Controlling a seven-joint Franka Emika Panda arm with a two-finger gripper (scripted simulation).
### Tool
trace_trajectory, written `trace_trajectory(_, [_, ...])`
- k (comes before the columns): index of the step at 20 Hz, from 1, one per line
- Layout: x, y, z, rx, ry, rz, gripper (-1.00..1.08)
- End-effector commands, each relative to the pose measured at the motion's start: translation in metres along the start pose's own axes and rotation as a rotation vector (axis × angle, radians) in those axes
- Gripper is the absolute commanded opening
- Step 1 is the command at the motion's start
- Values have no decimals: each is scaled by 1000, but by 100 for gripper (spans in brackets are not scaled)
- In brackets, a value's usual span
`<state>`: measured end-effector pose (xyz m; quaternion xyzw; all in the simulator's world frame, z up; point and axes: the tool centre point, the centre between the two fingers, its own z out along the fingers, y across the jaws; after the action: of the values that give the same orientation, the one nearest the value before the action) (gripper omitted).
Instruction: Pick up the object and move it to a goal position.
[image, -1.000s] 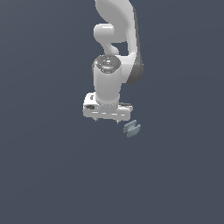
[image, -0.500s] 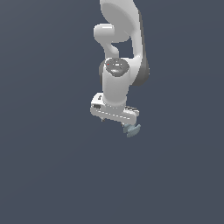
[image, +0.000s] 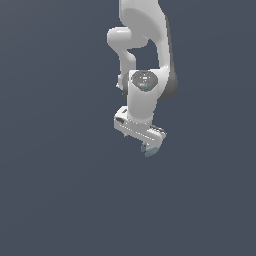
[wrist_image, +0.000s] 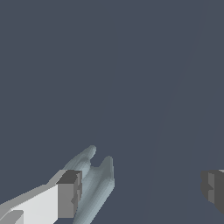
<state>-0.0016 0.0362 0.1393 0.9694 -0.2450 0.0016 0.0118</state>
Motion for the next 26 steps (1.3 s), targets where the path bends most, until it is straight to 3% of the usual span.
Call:
trace_trajectory(1, [-5, -7, 3, 3, -1, 59, 100])
trace_trajectory(17, [-36, -45, 21, 15, -10, 421, 100])
trace_trajectory(26, [-48, -58, 28, 18, -14, 554, 100])
